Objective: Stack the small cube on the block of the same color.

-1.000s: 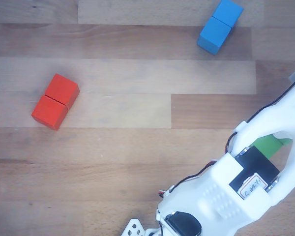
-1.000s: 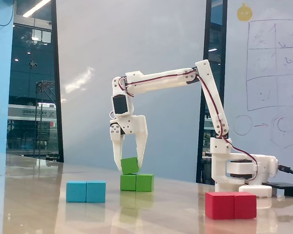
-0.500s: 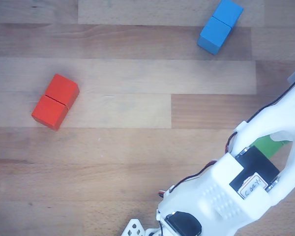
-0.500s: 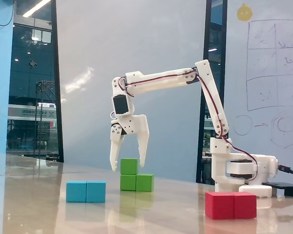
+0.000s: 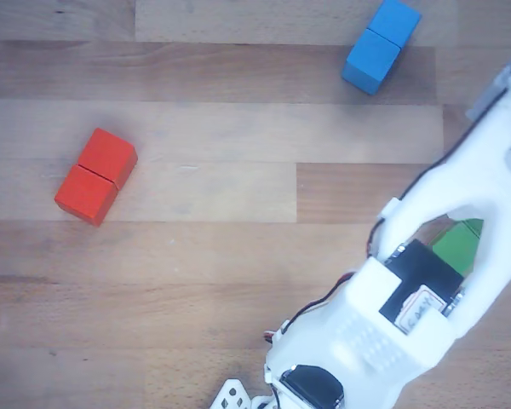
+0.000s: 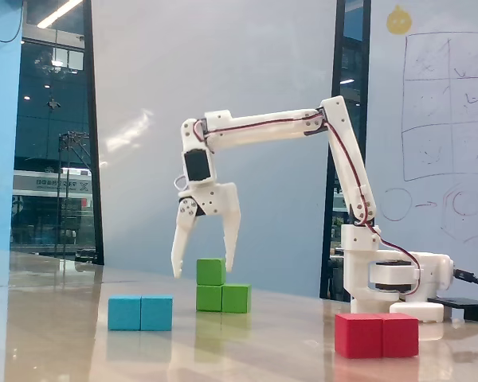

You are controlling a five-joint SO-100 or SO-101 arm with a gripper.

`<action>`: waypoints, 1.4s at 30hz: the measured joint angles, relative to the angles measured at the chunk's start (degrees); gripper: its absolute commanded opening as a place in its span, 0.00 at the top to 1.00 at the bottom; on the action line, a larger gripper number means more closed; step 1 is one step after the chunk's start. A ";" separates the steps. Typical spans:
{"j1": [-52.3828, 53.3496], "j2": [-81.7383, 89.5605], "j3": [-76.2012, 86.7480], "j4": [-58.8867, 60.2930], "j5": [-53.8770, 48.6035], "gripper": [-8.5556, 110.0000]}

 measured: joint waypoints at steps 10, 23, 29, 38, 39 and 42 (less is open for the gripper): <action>-18.02 7.12 0.00 0.00 0.00 0.67; -37.79 14.41 0.00 -1.14 -0.09 0.76; -39.02 22.41 8.96 -9.49 -0.09 0.93; -38.94 43.59 39.02 -26.98 -0.09 0.88; -38.94 46.32 42.45 -28.30 -0.09 0.88; -38.94 54.40 52.21 -30.94 -0.09 0.88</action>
